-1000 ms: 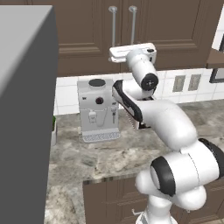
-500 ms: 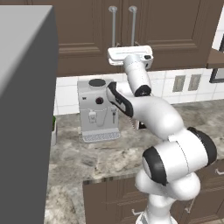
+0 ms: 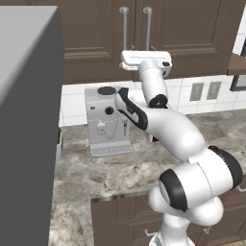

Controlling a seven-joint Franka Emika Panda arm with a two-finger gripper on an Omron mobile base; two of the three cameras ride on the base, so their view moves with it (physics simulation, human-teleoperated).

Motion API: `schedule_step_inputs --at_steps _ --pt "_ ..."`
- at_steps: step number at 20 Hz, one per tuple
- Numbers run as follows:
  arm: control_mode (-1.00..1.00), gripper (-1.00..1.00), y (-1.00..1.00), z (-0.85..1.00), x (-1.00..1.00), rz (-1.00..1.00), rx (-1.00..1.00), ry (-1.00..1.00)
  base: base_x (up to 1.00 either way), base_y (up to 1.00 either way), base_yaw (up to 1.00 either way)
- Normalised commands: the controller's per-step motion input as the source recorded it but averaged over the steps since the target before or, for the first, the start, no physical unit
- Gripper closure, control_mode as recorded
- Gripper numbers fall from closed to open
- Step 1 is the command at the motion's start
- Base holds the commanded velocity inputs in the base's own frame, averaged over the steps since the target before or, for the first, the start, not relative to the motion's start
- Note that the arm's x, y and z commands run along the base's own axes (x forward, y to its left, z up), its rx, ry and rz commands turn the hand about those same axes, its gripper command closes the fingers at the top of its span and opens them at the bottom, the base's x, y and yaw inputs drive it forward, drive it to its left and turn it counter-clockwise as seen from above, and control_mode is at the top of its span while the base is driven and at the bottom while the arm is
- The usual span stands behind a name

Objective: Open the cabinet directly in front. Then move the liquor and the mug to the dining counter with the candle on it.

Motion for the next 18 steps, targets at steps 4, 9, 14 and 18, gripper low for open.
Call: schedule_step_inputs --at_steps 4,9,14,18 --pt "-1.00 -1.00 -0.01 0.00 0.04 0.00 0.00 0.00 0.00 0.00 0.00" --pt "-1.00 -1.00 -0.16 0.00 0.25 0.00 0.03 0.03 0.00 0.00 0.00" --pt "-1.00 1.00 -0.25 0.00 0.65 0.00 0.05 0.20 0.00 0.00 0.00" --pt "-1.00 1.00 -0.04 0.00 0.32 0.00 0.01 0.14 0.00 0.00 0.00"
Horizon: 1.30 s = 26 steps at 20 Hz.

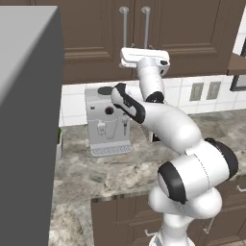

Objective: Open the cabinet directly in front. Then move the liquor and the mug to the dining counter with the candle on it.

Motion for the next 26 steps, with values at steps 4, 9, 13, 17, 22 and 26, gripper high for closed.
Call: schedule_step_inputs --at_steps 4,9,13,17,22,26 --pt "-1.00 1.00 0.00 0.00 0.00 0.00 0.00 0.00 0.00 0.00 0.00" --pt "-1.00 1.00 0.00 0.00 0.00 0.00 0.00 0.00 0.00 0.00 0.00" --pt "-1.00 1.00 -0.19 0.02 -0.42 -0.01 0.02 0.11 0.00 0.00 0.00" --pt "-1.00 1.00 -0.69 0.21 -1.00 -0.07 0.13 0.10 0.00 0.00 0.00" --pt "-1.00 1.00 -0.86 0.28 -1.00 -0.12 0.17 0.10 0.00 0.00 0.00" --pt "-1.00 1.00 -0.98 0.26 -1.00 -0.16 0.20 0.11 0.00 0.00 0.00"
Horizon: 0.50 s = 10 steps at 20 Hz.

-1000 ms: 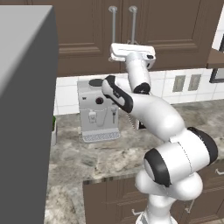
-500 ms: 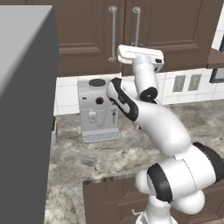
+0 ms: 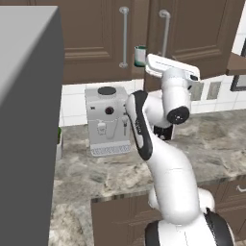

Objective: Open the cabinet directly in front. Then move the liquor and the mug to the dining counter with the candle on it.

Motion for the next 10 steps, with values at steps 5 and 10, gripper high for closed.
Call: schedule_step_inputs --at_steps 5,10 --pt "-1.00 1.00 -1.00 0.13 -1.00 -0.16 0.20 0.12 0.00 0.00 0.00" --pt "-1.00 1.00 -1.00 0.08 -1.00 -0.17 0.21 0.10 0.00 0.00 0.00"
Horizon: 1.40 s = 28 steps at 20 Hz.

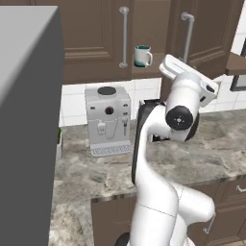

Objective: Open the cabinet directly in front. Then move the liquor and the mug to the dining counter with the candle on it.

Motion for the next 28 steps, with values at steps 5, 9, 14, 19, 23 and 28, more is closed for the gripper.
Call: schedule_step_inputs --at_steps 5,9,14,19,23,28 --pt "-1.00 -1.00 -0.29 0.00 -0.31 -0.05 0.03 0.01 0.00 0.00 0.00" --pt "-1.00 -1.00 0.39 -0.15 -0.68 0.04 -0.02 0.02 0.00 0.00 0.00" --pt "-1.00 -1.00 0.96 -0.11 -0.98 0.02 -0.12 0.01 0.00 0.00 0.00" --pt "-1.00 -1.00 1.00 -0.01 -0.31 0.01 -0.23 0.05 0.00 0.00 0.00" --pt "-1.00 -1.00 0.93 0.00 0.62 -0.04 -0.22 0.07 0.00 0.00 0.00" --pt "-1.00 -1.00 -0.01 -0.02 1.00 -0.20 -0.01 0.14 0.00 0.00 0.00"
